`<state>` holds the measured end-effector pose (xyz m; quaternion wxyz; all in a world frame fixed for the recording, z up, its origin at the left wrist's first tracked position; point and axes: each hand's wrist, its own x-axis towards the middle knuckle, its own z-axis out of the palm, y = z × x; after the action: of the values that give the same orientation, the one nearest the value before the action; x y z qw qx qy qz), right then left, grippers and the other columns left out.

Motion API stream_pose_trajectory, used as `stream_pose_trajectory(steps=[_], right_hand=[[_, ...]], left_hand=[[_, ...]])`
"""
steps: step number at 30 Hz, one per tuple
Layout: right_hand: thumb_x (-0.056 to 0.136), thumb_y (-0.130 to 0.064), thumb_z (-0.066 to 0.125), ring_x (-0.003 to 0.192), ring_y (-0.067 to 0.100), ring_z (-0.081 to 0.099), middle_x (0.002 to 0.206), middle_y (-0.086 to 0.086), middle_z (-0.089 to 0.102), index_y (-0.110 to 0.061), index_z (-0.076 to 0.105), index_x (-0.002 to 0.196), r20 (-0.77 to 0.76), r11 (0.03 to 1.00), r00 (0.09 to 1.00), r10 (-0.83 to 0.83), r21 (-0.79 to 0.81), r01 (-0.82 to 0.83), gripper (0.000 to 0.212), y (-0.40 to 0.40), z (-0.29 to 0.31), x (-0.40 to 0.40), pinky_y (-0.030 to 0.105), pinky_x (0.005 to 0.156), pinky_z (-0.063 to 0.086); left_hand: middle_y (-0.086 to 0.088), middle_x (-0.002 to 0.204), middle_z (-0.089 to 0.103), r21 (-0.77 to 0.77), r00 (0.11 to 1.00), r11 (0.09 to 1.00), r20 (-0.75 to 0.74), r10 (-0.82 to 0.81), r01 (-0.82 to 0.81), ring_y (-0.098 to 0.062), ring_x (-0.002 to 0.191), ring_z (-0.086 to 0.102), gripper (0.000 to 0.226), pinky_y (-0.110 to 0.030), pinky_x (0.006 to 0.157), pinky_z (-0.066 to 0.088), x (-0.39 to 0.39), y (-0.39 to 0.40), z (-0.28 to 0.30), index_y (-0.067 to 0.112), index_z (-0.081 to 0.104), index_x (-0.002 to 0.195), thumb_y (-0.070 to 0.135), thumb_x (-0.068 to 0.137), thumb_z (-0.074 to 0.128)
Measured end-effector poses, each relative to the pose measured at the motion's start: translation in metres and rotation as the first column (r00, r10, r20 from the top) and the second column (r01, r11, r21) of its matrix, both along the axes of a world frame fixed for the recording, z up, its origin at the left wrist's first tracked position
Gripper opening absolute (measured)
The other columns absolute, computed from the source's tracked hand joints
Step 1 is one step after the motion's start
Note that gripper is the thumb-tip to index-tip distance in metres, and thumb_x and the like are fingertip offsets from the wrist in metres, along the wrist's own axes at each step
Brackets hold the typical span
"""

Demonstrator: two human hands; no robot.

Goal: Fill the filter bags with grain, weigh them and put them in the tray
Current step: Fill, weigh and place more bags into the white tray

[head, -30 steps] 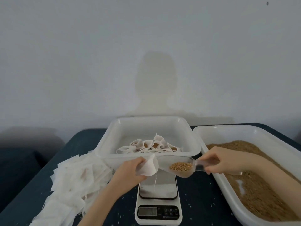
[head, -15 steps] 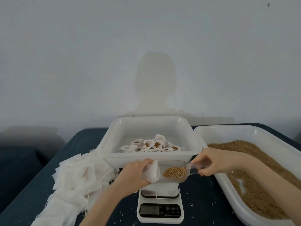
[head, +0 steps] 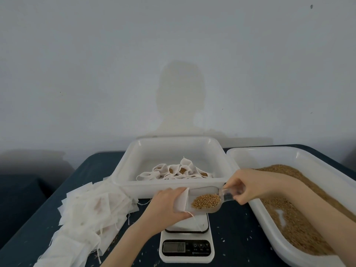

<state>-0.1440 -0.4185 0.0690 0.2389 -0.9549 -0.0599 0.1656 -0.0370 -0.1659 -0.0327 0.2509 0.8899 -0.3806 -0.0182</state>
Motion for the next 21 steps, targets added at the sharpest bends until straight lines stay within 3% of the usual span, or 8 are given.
stream_pose_trajectory(steps=[2,4,7,12,14,16,18,21], right_hand=[[0.075,-0.020,0.060,0.050,0.008,0.035,0.056,-0.006,0.045,-0.036,0.067,0.075,0.022,0.995,0.999,-0.034,-0.095,0.036,0.018,0.002,0.007,0.002,0.022,0.053,0.032],[0.074,-0.037,0.065,0.051,0.005,0.045,0.061,-0.010,0.059,-0.040,0.070,0.091,0.133,0.958,0.990,-0.049,-0.275,0.085,0.018,0.009,0.016,0.005,0.019,0.052,0.036],[0.072,-0.055,0.068,0.079,0.009,0.062,0.088,-0.011,0.068,-0.034,0.069,0.101,0.296,0.840,0.955,0.024,-0.524,0.141,0.036,0.023,0.034,0.012,0.025,0.065,0.045],[0.074,-0.046,0.074,0.099,0.018,0.057,0.101,-0.010,0.067,-0.029,0.067,0.105,0.386,0.750,0.913,0.132,-0.641,0.163,0.036,0.046,0.066,0.016,0.021,0.065,0.034],[0.075,-0.042,0.075,0.103,0.017,0.058,0.103,-0.007,0.069,-0.027,0.070,0.107,0.400,0.671,0.894,0.202,-0.721,0.171,0.037,0.055,0.075,0.018,0.025,0.089,0.039],[0.076,-0.038,0.075,0.106,0.016,0.059,0.104,-0.003,0.069,-0.024,0.070,0.109,0.384,0.593,0.889,0.247,-0.786,0.175,0.036,0.063,0.081,0.020,0.034,0.114,0.024],[0.078,-0.032,0.074,0.107,0.016,0.058,0.103,0.000,0.067,-0.022,0.070,0.108,0.379,0.533,0.879,0.288,-0.826,0.182,0.032,0.070,0.084,0.021,0.037,0.118,0.011],[0.080,-0.029,0.073,0.106,0.016,0.058,0.101,0.001,0.067,-0.022,0.070,0.105,0.372,0.462,0.867,0.330,-0.865,0.196,0.026,0.075,0.084,0.019,0.039,0.118,0.008]], left_hand=[[0.013,0.119,0.052,-0.010,0.998,1.000,0.052,0.018,-0.017,-0.007,0.108,0.045,0.076,-0.025,0.098,0.036,-0.002,-0.006,-0.003,0.036,0.041,0.137,0.068,0.072,0.061],[0.016,0.111,0.051,-0.008,0.996,0.999,0.080,0.036,-0.036,-0.004,0.099,0.042,0.073,-0.022,0.092,0.033,-0.005,-0.013,-0.006,0.038,0.043,0.134,0.071,0.070,0.056],[0.020,0.105,0.048,-0.036,0.997,0.997,0.051,0.064,-0.062,-0.003,0.096,0.046,0.067,-0.024,0.093,0.040,-0.007,-0.024,-0.012,0.037,0.046,0.127,0.070,0.070,0.056],[0.028,0.089,0.045,-0.192,0.997,0.980,-0.059,0.045,-0.056,-0.001,0.091,0.048,0.048,-0.023,0.084,0.044,-0.014,-0.039,-0.010,0.042,0.047,0.103,0.069,0.064,0.056],[0.026,0.093,0.049,-0.250,0.993,0.966,-0.111,0.044,-0.071,-0.002,0.095,0.051,0.050,-0.023,0.085,0.047,-0.016,-0.044,-0.009,0.040,0.049,0.103,0.070,0.063,0.056],[0.019,0.104,0.054,-0.258,0.988,0.962,-0.145,0.054,-0.090,-0.003,0.101,0.052,0.056,-0.022,0.088,0.047,-0.016,-0.047,-0.008,0.035,0.053,0.112,0.067,0.067,0.060],[0.017,0.110,0.055,-0.267,0.984,0.957,-0.167,0.068,-0.111,-0.003,0.105,0.051,0.059,-0.022,0.090,0.046,-0.016,-0.049,-0.009,0.032,0.053,0.119,0.063,0.070,0.064],[0.021,0.105,0.055,-0.310,0.974,0.942,-0.218,0.062,-0.129,-0.003,0.102,0.053,0.051,-0.021,0.088,0.045,-0.017,-0.050,-0.009,0.037,0.051,0.114,0.060,0.071,0.068]])
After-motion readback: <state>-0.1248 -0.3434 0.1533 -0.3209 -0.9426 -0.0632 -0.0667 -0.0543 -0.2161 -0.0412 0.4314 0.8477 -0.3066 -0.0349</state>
